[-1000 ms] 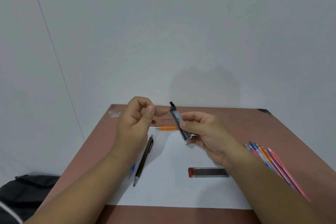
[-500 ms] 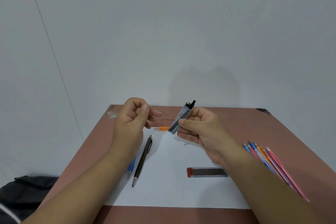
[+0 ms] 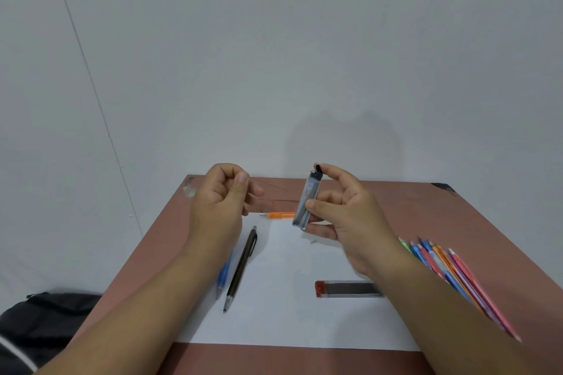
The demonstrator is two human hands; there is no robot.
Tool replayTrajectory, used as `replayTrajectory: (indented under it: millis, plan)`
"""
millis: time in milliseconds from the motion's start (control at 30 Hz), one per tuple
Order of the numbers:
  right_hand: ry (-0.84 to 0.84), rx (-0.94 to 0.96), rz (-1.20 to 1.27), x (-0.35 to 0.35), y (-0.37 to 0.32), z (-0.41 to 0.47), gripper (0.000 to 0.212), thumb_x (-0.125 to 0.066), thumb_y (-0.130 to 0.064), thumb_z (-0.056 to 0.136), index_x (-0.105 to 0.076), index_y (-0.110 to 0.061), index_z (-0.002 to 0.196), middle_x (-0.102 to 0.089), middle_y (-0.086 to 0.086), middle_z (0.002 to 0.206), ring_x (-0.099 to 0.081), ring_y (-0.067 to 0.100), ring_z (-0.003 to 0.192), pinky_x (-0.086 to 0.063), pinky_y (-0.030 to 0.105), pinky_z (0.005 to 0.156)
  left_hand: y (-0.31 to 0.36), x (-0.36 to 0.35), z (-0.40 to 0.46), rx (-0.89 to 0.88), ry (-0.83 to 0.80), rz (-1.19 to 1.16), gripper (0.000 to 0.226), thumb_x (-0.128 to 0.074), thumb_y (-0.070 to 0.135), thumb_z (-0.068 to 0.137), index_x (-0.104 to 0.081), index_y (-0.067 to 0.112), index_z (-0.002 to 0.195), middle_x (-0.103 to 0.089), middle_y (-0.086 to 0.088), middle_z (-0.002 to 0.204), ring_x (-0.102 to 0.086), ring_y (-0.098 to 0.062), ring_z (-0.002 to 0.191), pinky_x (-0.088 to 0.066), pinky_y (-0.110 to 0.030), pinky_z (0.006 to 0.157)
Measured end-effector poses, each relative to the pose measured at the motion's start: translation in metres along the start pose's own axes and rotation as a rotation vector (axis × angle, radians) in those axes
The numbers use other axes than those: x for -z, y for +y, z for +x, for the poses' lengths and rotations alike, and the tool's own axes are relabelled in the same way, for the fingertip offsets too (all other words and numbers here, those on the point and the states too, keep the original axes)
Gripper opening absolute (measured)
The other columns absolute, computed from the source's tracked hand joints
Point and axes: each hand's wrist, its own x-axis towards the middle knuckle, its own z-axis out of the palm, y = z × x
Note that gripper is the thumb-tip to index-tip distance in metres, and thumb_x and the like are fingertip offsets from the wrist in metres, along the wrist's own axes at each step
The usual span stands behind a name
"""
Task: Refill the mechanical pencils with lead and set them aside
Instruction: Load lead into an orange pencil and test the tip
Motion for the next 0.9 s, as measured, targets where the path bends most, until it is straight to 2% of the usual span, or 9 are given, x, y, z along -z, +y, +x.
replayTrajectory:
  millis: [167,267,333,433,533,667,800,900]
  plan:
    - [-0.029,-0.008,0.014,0.002,-0.003,-0.001,0.052,-0.064,0.006,0.094,-0.063,-0.034,0.127,-0.071,0.009,0.087,-0.074,0.026,0.079,-0.062,0.038,0.071,0.000,0.002,0.002,-0.011,0.040,0.003,0.014,-0.050,0.012,0.104,-0.058,0.014,0.093,-0.072,-0.008,0.082,-0.063,-0.017,0.074,-0.050,-0.032,0.066]
    - [-0.069,-0.045,-0.039,0.004,-0.003,-0.001,0.052,-0.063,0.009,0.093,-0.063,-0.030,0.128,-0.069,0.010,0.084,-0.072,0.023,0.073,-0.061,0.037,0.068,-0.001,0.004,0.003,-0.016,0.047,0.002,0.014,-0.050,0.011,0.104,-0.059,0.014,0.092,-0.071,-0.010,0.082,-0.063,-0.017,0.074,-0.051,-0.026,0.065]
    - [-0.115,-0.060,-0.176,0.005,0.001,0.000,0.056,-0.064,0.009,0.092,-0.063,-0.031,0.131,-0.064,0.008,0.077,-0.067,0.019,0.069,-0.061,0.039,0.070,-0.001,0.005,0.004,-0.034,0.046,0.020,0.014,-0.051,0.011,0.104,-0.059,0.013,0.093,-0.071,-0.011,0.083,-0.064,-0.016,0.075,-0.051,-0.024,0.066]
    - [-0.201,-0.049,-0.436,0.003,0.008,0.000,0.058,-0.065,0.002,0.090,-0.062,-0.044,0.126,-0.065,-0.004,0.075,-0.064,0.016,0.070,-0.059,0.039,0.075,-0.002,0.006,0.004,-0.067,0.035,0.055,0.014,-0.051,0.010,0.103,-0.060,0.013,0.093,-0.070,-0.011,0.082,-0.064,-0.013,0.075,-0.051,-0.022,0.069]
    - [-0.259,-0.035,-0.635,-0.002,0.006,-0.006,0.037,-0.062,-0.010,0.092,-0.064,-0.042,0.112,-0.071,-0.011,0.082,-0.063,0.007,0.070,-0.054,0.029,0.070,-0.002,0.006,0.004,-0.097,0.014,0.107,0.014,-0.053,0.011,0.103,-0.061,0.014,0.092,-0.067,-0.010,0.078,-0.063,-0.014,0.074,-0.052,-0.026,0.071]
    - [-0.284,0.009,-0.820,-0.003,0.003,-0.011,0.021,-0.060,-0.023,0.095,-0.072,-0.038,0.104,-0.068,-0.019,0.079,-0.059,-0.001,0.065,-0.050,0.023,0.065,0.001,0.004,0.002,-0.100,-0.014,0.124,0.014,-0.053,0.010,0.102,-0.060,0.012,0.091,-0.058,-0.017,0.078,-0.055,-0.011,0.068,-0.048,-0.014,0.064]
    - [-0.167,0.107,-0.990,-0.002,0.001,-0.011,0.012,-0.064,-0.045,0.093,-0.071,-0.039,0.102,-0.067,-0.022,0.085,-0.062,0.001,0.071,-0.047,0.020,0.065,-0.002,0.004,0.002,-0.122,-0.038,0.181,0.014,-0.056,0.014,0.101,-0.061,0.019,0.089,-0.057,-0.006,0.071,-0.053,-0.011,0.065,-0.046,-0.022,0.064]
    - [0.002,0.317,-0.897,0.001,0.001,-0.009,0.015,-0.073,-0.045,0.089,-0.070,-0.036,0.100,-0.065,-0.016,0.082,-0.056,-0.002,0.071,-0.039,0.012,0.061,-0.005,0.004,0.002,-0.168,-0.077,0.244,0.014,-0.058,0.015,0.100,-0.061,0.021,0.088,-0.055,-0.001,0.067,-0.048,-0.011,0.062,-0.042,-0.020,0.060]
